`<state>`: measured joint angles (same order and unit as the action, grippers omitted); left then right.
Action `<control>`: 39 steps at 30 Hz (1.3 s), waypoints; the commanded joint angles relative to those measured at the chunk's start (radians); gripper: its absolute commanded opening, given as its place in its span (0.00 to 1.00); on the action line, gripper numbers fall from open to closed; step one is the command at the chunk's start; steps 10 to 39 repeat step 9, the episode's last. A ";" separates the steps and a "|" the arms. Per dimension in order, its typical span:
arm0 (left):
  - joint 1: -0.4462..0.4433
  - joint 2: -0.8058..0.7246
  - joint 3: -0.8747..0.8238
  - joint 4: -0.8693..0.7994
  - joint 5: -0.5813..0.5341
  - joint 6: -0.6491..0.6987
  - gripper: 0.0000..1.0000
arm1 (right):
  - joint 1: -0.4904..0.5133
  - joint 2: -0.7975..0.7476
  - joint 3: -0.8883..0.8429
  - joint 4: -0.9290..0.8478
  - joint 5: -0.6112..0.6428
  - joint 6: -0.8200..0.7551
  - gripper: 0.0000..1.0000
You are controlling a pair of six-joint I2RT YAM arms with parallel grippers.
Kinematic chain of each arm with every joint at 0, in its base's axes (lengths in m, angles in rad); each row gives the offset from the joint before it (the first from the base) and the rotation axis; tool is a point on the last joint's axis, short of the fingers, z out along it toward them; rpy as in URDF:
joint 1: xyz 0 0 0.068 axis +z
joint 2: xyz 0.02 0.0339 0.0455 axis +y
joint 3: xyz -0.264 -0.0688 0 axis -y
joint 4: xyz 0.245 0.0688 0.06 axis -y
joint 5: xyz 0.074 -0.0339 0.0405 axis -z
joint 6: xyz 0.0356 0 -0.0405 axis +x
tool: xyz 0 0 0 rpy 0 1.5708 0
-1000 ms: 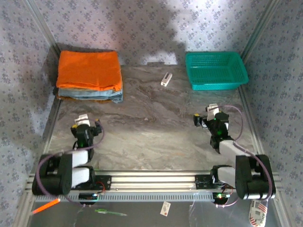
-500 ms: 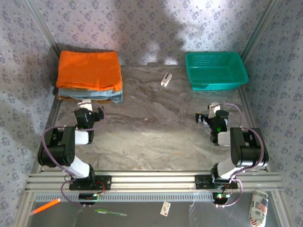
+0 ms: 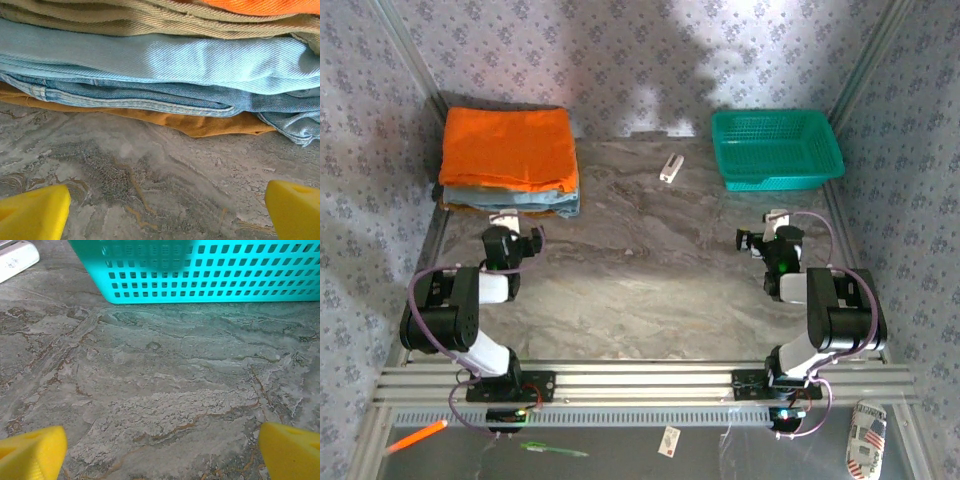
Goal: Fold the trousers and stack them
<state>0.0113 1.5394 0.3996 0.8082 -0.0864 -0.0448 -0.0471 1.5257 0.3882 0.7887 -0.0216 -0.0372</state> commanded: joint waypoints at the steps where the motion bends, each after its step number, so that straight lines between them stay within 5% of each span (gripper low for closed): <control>1: 0.015 -0.002 0.020 -0.005 0.053 0.009 0.99 | 0.005 -0.006 0.010 0.001 0.019 0.013 1.00; 39: 0.008 -0.004 0.015 0.000 0.043 0.017 1.00 | 0.004 -0.007 0.008 0.001 0.020 0.013 1.00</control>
